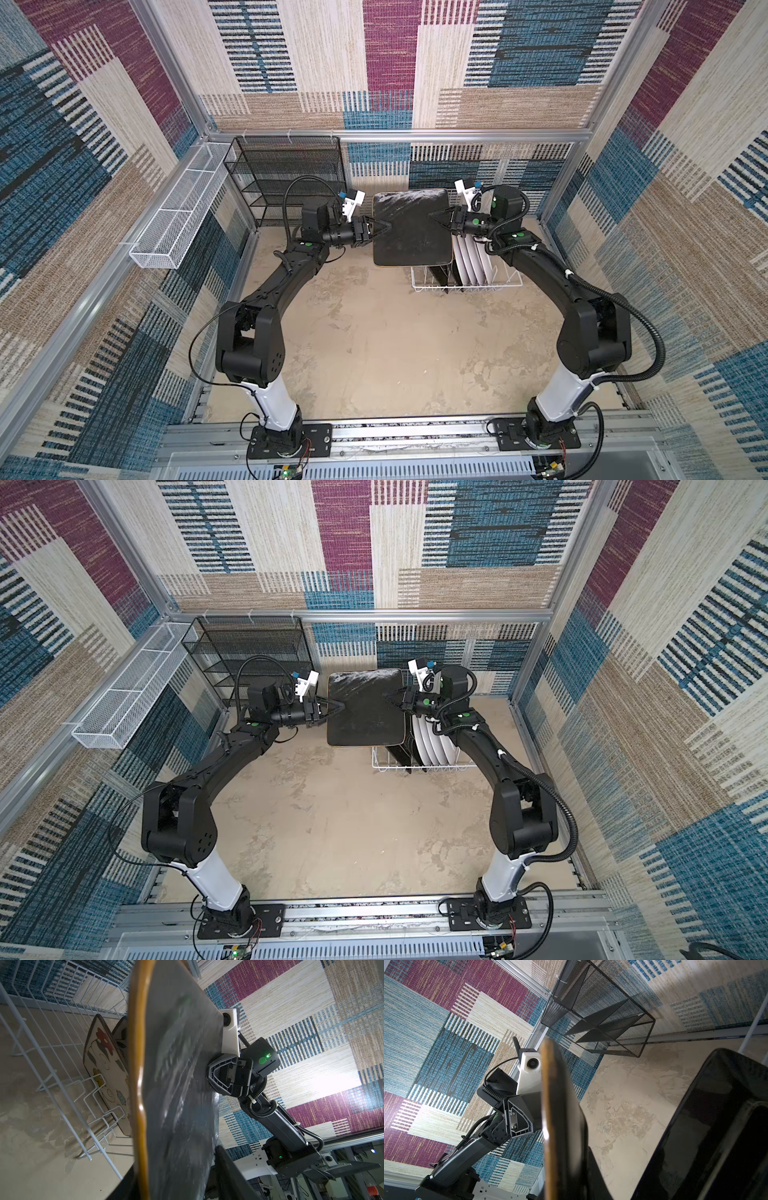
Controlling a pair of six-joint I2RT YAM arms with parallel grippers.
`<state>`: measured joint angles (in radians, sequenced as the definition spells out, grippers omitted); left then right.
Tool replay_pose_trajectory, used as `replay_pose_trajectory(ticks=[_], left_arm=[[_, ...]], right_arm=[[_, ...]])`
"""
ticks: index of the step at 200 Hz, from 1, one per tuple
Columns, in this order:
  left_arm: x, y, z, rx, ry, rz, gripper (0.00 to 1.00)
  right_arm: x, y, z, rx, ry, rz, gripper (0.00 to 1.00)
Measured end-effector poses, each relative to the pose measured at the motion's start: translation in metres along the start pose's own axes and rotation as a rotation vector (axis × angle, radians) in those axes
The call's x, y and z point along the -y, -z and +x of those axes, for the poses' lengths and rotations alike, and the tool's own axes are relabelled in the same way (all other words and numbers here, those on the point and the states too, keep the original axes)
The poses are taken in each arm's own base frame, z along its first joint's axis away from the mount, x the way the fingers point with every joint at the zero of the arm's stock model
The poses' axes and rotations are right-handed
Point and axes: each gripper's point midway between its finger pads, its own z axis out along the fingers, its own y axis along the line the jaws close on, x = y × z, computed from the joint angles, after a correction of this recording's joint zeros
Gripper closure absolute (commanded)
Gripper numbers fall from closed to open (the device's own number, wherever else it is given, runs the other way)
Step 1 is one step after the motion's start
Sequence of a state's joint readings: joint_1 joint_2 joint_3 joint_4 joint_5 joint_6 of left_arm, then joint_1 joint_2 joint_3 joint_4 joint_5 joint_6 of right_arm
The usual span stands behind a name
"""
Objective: Unload the plates from the dish rack
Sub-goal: Pick up a plate from the dish rack.
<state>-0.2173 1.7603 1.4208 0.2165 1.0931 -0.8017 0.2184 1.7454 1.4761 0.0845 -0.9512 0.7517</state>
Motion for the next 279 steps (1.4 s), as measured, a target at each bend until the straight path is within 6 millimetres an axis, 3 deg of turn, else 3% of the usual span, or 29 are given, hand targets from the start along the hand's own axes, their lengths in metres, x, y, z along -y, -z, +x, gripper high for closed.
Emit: replay_pose_trajectory(ticks=[111, 128, 193, 279], left_arm=[[-0.003, -0.002, 0.005, -0.021, 0.059, 0.031, 0.9], [-0.002, -0.002, 0.006, -0.022, 0.065, 0.036, 1.0], [0.001, -0.001, 0.005, -0.014, 0.064, 0.045, 1.0], [0.003, 0.001, 0.007, 0.007, 0.085, 0.027, 1.0]], right_arm=[[-0.003, -0.001, 0.002, -0.023, -0.012, -0.04, 1.0], [-0.002, -0.002, 0.002, -0.025, -0.016, -0.044, 0.99], [-0.004, -0.003, 0.0, -0.029, -0.004, -0.054, 0.84], [-0.007, -0.004, -0.005, -0.009, 0.038, -0.046, 0.51]])
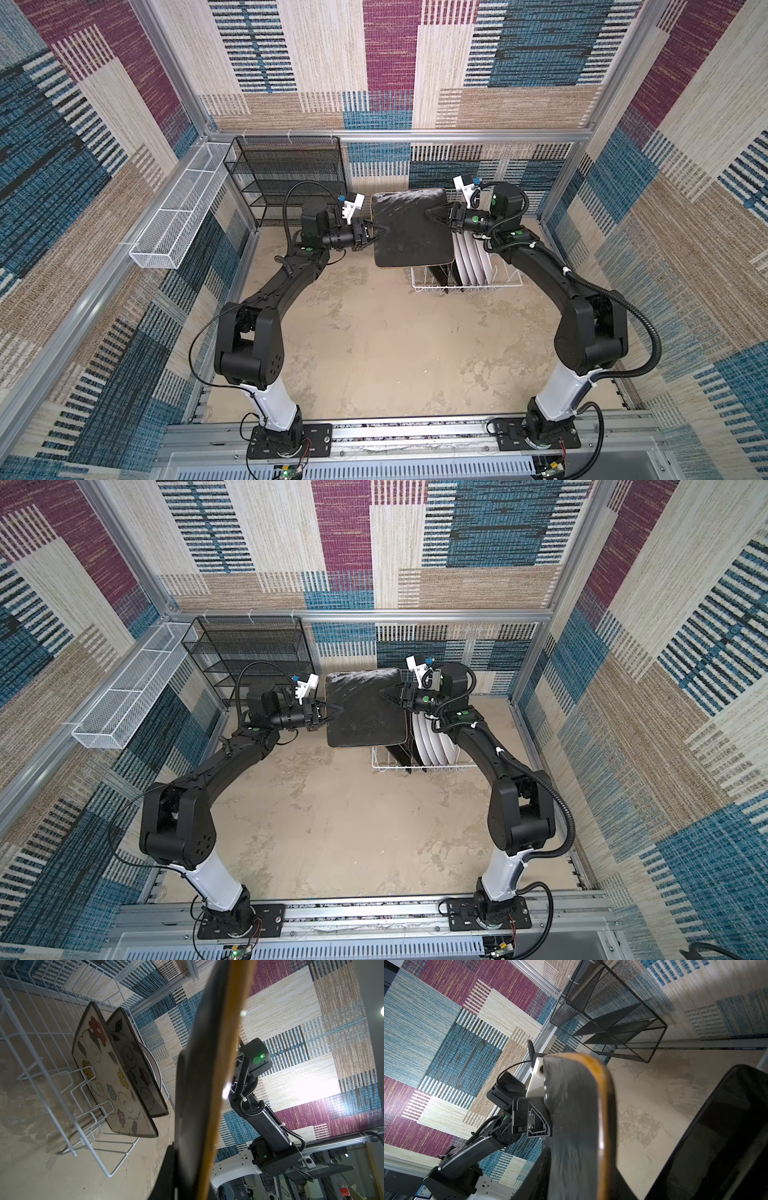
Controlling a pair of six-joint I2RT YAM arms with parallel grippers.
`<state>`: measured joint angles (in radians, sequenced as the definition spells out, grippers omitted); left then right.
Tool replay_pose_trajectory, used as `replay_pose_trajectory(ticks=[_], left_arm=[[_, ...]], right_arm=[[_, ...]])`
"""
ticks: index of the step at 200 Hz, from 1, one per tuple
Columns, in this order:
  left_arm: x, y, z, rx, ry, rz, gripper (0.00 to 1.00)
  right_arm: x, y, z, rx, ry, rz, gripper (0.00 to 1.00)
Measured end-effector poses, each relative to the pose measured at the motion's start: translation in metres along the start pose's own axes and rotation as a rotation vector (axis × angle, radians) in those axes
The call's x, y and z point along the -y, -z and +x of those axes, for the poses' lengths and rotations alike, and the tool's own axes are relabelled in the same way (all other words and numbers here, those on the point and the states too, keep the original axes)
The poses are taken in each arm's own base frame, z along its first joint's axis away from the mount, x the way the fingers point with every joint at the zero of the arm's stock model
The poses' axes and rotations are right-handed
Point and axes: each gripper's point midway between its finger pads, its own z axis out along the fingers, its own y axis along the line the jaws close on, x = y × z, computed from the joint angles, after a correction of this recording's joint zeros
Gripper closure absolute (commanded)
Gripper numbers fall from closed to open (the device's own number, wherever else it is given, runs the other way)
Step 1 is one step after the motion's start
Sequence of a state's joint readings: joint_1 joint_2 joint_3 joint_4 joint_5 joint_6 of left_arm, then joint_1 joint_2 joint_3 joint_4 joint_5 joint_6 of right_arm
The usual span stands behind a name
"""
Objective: Unload the plates from the dish rack
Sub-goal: Pick up a plate from the dish rack.
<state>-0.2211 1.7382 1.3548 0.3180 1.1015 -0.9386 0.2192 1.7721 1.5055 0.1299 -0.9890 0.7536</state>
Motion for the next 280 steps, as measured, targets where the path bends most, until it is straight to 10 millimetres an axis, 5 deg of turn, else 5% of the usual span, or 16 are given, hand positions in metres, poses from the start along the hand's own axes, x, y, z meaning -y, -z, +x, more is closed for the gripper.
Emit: replay_pose_trajectory(ticks=[73, 101, 167, 209, 280], left_arm=[[0.001, 0.001, -0.001, 0.019, 0.041, -0.01, 1.0], [0.01, 0.003, -0.003, 0.025, 0.021, -0.002, 1.0], [0.04, 0.015, -0.009, 0.025, -0.059, -0.029, 1.0], [0.054, 0.032, -0.01, 0.028, -0.152, -0.134, 1.0], [0.036, 0.076, -0.01, 0.046, -0.156, -0.348, 1.0]], right_arm=[[-0.003, 0.007, -0.011, 0.057, 0.067, 0.074, 0.22], [-0.007, 0.014, -0.018, 0.094, 0.123, 0.129, 0.0], [-0.022, 0.041, -0.025, 0.153, 0.338, 0.271, 0.0], [-0.025, 0.056, -0.004, 0.136, 0.471, 0.319, 0.0], [-0.037, 0.073, 0.028, 0.122, 0.655, 0.3, 0.0]])
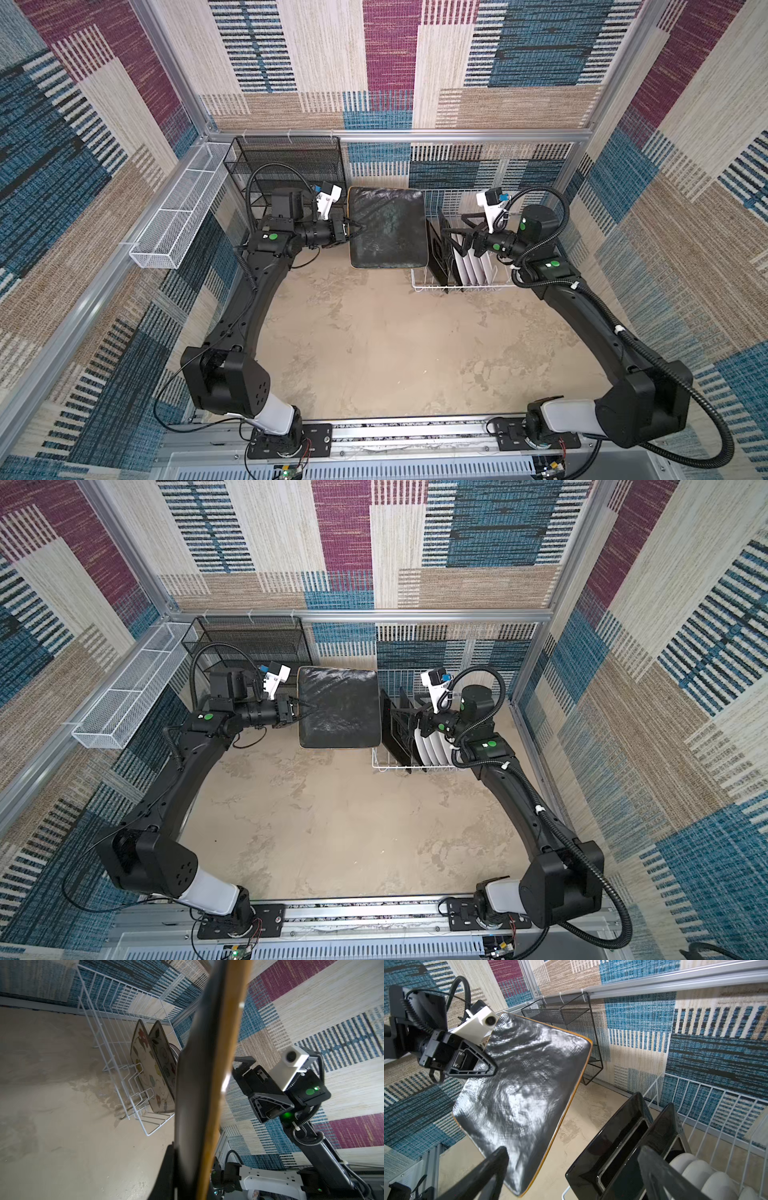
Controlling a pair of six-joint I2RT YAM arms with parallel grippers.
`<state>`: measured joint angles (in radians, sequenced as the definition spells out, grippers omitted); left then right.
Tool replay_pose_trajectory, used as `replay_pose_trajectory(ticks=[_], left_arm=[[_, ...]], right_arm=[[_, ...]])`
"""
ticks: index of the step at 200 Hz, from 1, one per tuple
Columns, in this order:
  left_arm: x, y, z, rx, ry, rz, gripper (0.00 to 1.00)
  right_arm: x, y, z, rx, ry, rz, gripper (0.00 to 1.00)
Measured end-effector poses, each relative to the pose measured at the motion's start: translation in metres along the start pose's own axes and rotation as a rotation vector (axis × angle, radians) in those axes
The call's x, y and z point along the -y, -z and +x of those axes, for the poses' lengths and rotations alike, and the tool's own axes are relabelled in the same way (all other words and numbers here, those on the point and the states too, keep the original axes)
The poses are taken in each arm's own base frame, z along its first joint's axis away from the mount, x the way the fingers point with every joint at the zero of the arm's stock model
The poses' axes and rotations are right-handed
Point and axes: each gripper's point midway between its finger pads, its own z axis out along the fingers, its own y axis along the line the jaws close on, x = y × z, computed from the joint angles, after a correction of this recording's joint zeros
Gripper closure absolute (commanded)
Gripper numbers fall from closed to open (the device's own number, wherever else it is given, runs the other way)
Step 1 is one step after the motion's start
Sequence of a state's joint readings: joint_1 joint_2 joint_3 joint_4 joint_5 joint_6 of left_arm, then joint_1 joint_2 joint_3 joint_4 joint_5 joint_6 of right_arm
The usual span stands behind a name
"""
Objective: Unload the plates from the dish rack
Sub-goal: Pick up a plate from the dish rack, then place a plate at the center of the table.
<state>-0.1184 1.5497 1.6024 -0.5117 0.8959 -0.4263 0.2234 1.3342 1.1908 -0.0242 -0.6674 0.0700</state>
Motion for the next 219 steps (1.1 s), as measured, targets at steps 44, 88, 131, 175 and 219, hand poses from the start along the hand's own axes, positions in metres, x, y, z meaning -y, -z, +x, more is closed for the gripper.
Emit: replay_pose_trajectory(ticks=[44, 88, 131, 175, 219], left_arm=[[-0.034, 0.026, 0.006, -0.023, 0.035, -0.142, 1.0], [-0.075, 0.037, 0.022, -0.082, 0.078, -0.253, 1.0], [-0.113, 0.032, 0.04, -0.16, 0.11, -0.299, 1.0], [-0.16, 0.025, 0.056, -0.234, 0.161, -0.352, 1.0], [-0.2, 0.015, 0.072, -0.291, 0.232, -0.367, 1.0]], right_arm=[[-0.018, 0.003, 0.011, -0.008, 0.08, -0.04, 0.0], [-0.042, -0.004, 0.014, -0.007, 0.157, -0.091, 0.0], [-0.049, -0.015, 0.024, -0.028, 0.187, -0.089, 0.0], [-0.05, -0.022, 0.03, -0.05, 0.181, -0.084, 0.0], [-0.05, -0.022, 0.036, -0.06, 0.176, -0.081, 0.0]])
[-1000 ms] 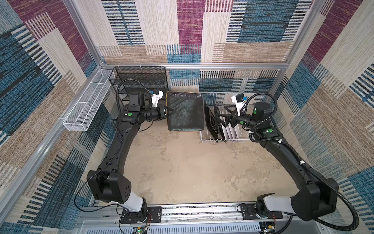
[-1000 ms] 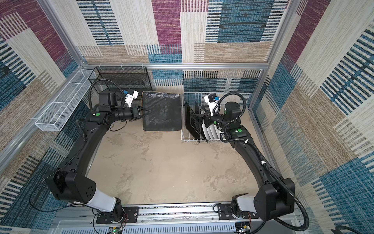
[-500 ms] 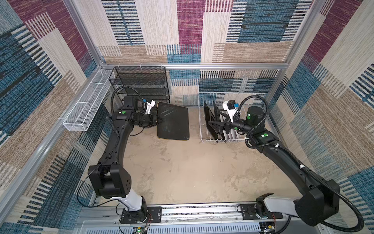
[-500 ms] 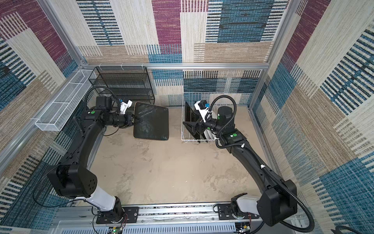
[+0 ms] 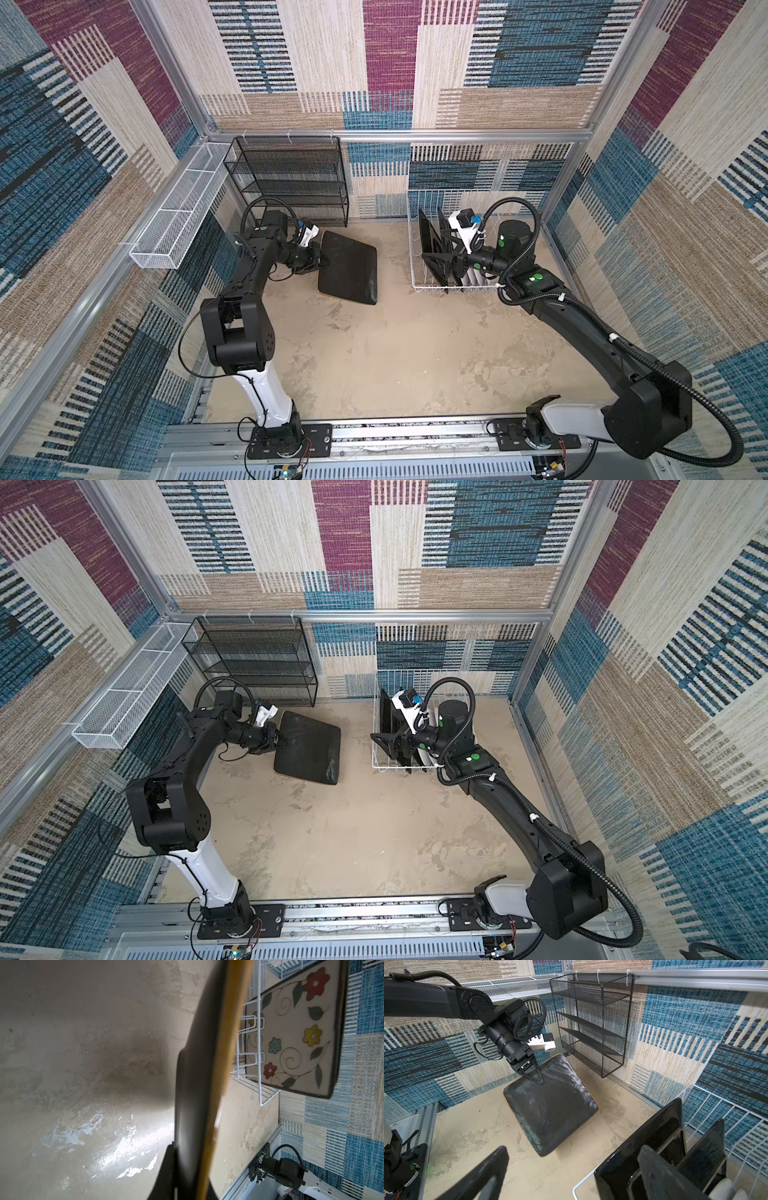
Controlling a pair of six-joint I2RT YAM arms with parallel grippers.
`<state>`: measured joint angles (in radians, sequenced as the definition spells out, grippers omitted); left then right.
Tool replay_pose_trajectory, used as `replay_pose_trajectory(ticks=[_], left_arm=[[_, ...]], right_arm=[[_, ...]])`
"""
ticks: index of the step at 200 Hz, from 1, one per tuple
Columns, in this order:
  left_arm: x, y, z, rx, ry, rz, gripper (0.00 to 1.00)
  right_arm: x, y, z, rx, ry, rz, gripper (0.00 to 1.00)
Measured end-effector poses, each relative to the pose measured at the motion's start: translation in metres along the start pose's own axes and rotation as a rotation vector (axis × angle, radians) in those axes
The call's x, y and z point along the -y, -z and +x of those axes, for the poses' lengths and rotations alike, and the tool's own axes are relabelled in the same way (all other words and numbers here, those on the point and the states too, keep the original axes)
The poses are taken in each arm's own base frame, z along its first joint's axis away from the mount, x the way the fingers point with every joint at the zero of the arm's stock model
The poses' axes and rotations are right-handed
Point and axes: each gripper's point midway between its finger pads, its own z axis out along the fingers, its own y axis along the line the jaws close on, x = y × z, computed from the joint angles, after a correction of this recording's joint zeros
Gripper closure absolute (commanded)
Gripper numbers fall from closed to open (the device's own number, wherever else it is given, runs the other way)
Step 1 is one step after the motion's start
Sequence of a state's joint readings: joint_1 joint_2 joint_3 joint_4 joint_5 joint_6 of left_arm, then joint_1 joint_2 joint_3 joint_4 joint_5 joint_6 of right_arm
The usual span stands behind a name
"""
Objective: Unload the plates from the dish rack
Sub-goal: Place a plate at the center of the table.
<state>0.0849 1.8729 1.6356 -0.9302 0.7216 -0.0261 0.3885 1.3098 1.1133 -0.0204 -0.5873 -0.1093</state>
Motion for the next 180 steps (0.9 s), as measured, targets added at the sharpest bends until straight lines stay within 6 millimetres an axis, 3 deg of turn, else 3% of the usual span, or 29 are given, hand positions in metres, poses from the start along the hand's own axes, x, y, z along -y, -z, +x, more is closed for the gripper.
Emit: replay_pose_trajectory(ticks=[91, 180], left_arm=[[-0.048, -0.042, -0.001, -0.087, 0.07, 0.011, 1.0], [-0.063, -0.066, 0.007, -0.151, 0.137, 0.121, 1.0]], right_arm=[[0.0, 0.004, 0.002, 0.0, -0.007, 0.02, 0.0], [-0.003, 0.007, 0.001, 0.006, -0.022, 0.019, 0.0]])
